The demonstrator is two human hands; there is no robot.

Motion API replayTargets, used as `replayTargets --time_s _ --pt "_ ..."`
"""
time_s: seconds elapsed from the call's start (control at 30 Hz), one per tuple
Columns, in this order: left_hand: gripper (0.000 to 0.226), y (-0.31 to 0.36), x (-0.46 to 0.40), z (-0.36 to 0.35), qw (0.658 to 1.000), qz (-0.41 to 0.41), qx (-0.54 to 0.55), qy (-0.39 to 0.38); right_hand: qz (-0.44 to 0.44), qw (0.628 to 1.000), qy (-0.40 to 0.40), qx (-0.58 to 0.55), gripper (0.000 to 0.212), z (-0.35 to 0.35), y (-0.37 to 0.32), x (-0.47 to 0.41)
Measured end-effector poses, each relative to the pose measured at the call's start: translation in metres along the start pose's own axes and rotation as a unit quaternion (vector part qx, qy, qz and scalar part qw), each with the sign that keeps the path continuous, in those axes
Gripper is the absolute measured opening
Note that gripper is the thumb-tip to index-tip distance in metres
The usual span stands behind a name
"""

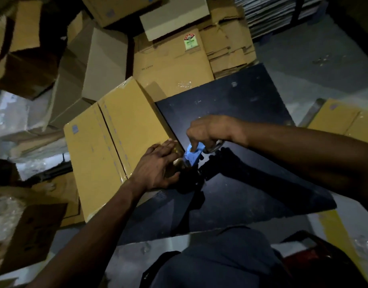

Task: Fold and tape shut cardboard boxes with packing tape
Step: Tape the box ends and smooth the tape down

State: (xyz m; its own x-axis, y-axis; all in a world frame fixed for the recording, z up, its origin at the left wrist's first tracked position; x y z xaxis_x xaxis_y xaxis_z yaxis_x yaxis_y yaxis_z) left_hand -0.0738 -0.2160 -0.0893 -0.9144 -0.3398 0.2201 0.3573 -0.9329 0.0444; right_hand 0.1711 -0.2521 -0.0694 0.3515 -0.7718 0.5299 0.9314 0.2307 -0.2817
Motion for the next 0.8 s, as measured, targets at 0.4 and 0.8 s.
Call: replayTargets --time_s 0.4,0.8 --pt "0.068 -0.019 -0.02 0.018 0.994 -0.034 0.034 -0.098 -0.222 0.957 -0.059 -0.175 0.031 -0.066 0.066 0.008" --pt "0.087 -0.022 -0.059 0.025 0.973 -0.046 -0.062 -0.219 -0.126 0.986 0.078 -0.081 0.027 -0.109 0.08 0.004"
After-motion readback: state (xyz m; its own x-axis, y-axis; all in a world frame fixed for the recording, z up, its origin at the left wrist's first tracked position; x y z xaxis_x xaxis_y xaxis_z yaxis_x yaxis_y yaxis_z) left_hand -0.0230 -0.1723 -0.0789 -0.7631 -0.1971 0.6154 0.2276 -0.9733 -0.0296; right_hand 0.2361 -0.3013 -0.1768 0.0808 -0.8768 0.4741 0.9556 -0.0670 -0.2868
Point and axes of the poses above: each hand's wrist, its own x-axis away from the middle knuckle, its own z-axis out of the back of the hand, y = z × x, the point moved 2 cm from there along -x, towards the middle knuckle, and after that the axes turned 1 degree about x, right-handed, at the moved point
